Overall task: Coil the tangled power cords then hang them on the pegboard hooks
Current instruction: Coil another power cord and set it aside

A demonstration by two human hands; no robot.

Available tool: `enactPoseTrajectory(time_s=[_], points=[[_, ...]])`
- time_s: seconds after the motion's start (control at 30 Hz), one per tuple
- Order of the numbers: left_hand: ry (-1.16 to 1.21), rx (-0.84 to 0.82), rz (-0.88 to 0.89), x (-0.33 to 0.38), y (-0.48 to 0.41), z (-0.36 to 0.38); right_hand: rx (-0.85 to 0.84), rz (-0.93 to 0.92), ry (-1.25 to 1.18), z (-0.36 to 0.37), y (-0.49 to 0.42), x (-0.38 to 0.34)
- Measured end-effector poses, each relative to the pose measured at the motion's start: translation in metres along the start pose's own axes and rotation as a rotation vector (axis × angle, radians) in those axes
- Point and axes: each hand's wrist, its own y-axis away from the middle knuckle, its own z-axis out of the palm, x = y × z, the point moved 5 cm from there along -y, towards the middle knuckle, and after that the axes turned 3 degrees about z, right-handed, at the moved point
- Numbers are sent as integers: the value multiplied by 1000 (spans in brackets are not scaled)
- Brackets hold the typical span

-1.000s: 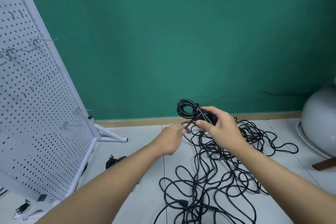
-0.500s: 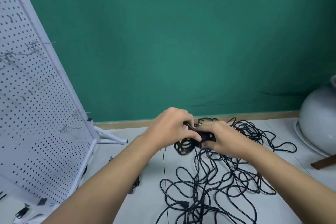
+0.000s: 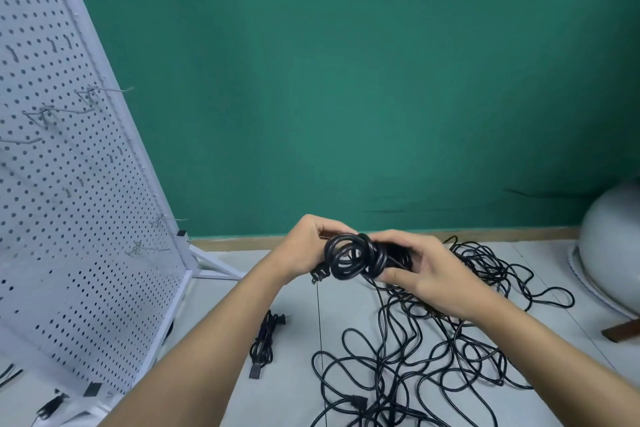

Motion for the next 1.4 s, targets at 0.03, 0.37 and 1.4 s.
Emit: enactPoseTrajectory(time_s=[0.03, 0.37, 1.4], points=[[-12, 1, -16, -3, 0, 2, 38, 3, -14, -1, -2, 4], [11, 152, -55, -19, -6, 21, 352, 87, 120, -1, -14, 33], [-38, 328, -43, 42, -5, 43, 408, 167, -119, -9, -14, 49]])
